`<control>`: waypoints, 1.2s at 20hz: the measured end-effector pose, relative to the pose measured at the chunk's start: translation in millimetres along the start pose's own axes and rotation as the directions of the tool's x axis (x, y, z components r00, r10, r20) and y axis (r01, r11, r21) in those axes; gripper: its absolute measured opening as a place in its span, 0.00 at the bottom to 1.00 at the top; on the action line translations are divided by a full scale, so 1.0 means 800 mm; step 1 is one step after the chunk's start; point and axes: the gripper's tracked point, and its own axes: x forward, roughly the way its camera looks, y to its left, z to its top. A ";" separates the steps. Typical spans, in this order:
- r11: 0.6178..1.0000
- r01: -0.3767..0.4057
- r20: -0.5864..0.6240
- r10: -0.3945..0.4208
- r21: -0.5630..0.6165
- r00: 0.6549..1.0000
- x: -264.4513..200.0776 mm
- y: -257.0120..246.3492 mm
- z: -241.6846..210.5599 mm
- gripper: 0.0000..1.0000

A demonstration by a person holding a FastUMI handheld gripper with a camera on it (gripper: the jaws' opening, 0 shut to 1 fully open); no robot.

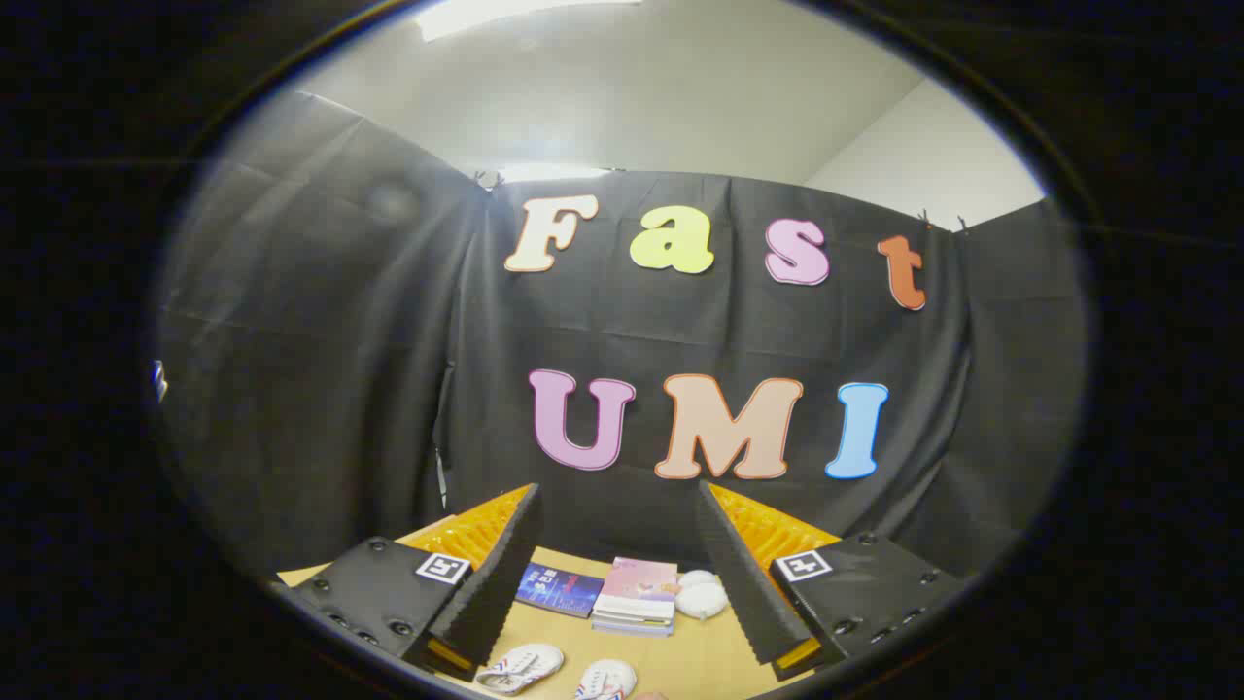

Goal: Open the storage box then place both shoes into the box .Put the left shoe in first, then the right shoe, with the right side of both shoes facing outward in a uniform manner.

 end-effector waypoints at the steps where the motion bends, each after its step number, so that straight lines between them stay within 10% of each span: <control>1: 1.000 0.010 -0.001 -0.010 0.012 1.000 0.004 0.002 0.002 0.98; 24: 0.991 -0.096 -0.091 0.104 0.090 0.990 0.036 0.072 -0.044 0.98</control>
